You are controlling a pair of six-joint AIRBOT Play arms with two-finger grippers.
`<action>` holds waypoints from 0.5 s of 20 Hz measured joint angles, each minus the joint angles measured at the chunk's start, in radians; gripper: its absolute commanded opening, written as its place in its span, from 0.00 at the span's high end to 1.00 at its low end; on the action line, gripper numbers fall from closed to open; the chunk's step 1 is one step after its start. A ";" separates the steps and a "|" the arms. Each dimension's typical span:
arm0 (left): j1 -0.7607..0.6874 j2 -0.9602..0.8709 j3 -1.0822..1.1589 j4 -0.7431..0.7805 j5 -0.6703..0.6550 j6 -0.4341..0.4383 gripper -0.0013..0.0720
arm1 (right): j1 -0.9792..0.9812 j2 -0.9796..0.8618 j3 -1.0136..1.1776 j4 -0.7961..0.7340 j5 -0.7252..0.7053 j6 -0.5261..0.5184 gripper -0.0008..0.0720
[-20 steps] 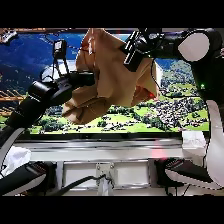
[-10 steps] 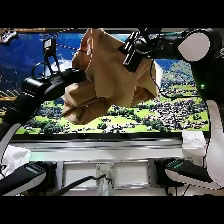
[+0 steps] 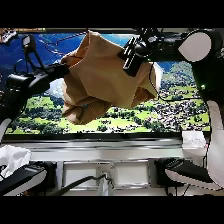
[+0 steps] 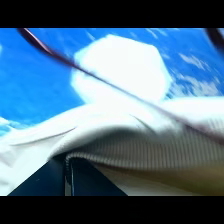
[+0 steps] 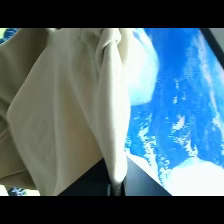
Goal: Fold the clothes and pants, and hang the long-sleeved shirts on hangers.
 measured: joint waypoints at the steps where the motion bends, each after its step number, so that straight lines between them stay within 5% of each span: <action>1: 0.022 0.000 0.000 0.000 0.000 0.000 0.97 | 0.000 0.006 0.000 0.003 0.011 0.003 0.95; 10: 0.168 0.048 0.021 0.000 -0.069 0.050 0.97 | 0.010 0.039 0.000 -0.030 0.123 0.007 0.96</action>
